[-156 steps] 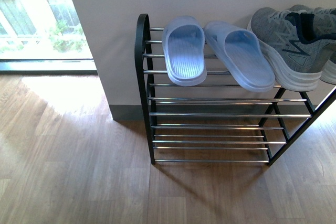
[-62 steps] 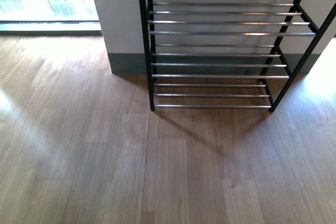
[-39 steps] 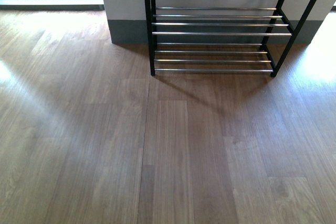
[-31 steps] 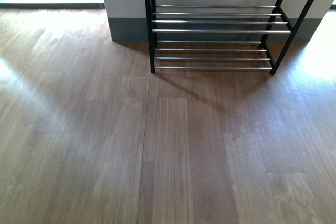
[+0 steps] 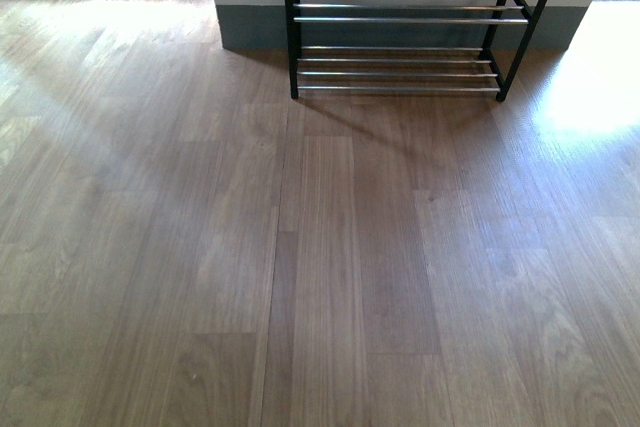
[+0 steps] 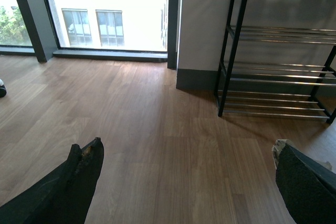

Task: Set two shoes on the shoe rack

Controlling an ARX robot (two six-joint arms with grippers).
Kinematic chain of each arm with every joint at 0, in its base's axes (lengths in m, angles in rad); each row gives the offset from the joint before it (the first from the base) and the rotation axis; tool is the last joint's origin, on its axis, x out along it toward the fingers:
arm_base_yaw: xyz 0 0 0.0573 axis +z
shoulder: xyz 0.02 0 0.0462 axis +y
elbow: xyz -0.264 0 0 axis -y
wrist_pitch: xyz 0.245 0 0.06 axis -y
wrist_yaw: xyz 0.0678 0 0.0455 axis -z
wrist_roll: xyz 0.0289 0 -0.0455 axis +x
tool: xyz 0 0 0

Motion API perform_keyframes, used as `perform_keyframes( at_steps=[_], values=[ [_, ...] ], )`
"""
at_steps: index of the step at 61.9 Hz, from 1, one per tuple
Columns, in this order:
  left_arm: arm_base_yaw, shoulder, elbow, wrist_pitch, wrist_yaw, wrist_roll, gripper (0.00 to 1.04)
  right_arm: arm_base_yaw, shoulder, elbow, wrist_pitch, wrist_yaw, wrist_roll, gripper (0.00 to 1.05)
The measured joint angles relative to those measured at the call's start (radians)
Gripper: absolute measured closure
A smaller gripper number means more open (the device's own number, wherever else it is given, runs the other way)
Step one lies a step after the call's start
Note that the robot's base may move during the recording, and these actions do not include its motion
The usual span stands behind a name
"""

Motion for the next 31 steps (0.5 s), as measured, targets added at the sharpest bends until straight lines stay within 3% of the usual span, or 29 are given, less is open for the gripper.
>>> perform_keyframes(
  at_steps=[31],
  values=[
    [0.0, 0.0, 0.0, 0.0, 0.001, 0.0, 0.09, 0.0, 0.0, 0.0, 0.0, 0.003, 0.0, 0.09]
  ],
)
